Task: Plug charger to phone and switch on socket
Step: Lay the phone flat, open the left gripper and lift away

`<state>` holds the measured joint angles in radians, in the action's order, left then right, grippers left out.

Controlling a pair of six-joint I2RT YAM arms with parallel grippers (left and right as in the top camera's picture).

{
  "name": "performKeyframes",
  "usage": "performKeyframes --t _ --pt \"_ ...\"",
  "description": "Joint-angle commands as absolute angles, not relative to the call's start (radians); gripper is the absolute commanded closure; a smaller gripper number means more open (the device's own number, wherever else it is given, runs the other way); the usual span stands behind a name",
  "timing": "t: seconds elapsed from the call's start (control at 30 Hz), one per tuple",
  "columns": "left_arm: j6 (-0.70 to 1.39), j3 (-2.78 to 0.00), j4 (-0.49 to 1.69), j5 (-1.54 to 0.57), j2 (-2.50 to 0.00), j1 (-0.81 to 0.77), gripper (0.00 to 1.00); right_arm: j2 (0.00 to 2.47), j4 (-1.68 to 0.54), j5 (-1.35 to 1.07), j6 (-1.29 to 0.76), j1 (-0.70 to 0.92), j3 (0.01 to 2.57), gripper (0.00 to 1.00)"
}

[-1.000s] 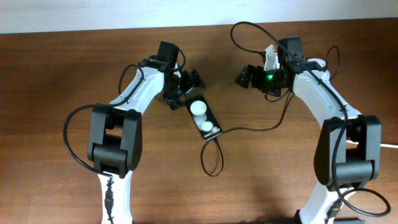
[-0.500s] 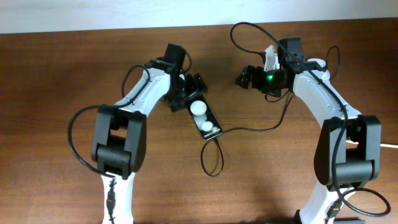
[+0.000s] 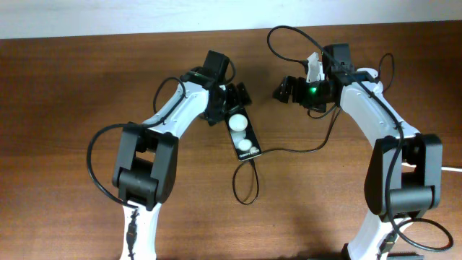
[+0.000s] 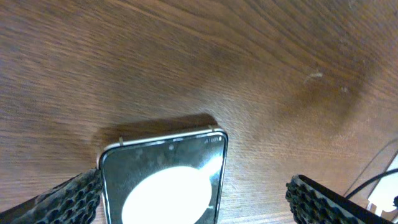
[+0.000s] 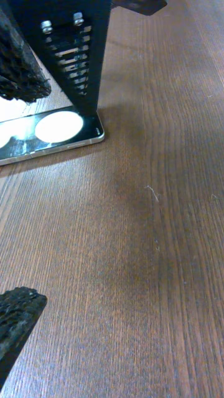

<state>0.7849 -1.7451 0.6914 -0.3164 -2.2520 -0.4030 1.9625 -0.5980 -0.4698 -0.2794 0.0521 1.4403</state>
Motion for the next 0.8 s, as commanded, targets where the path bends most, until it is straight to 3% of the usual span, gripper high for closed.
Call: performKeyframes --t 0.0,0.53,0.77 --pt "0.77 -1.755 0.692 -0.306 -2.291 -0.426 0.01 1.925 -0.595 -0.479 -0.266 0.051 1.457 0.01" --pt "0.795 -1.755 0.628 -0.332 -2.291 -0.435 0.01 1.925 -0.595 -0.479 -0.266 0.051 1.457 0.02" --pt "0.767 -1.757 0.661 -0.344 -2.231 -0.347 0.01 1.925 -0.595 -0.479 -0.266 0.051 1.457 0.01"
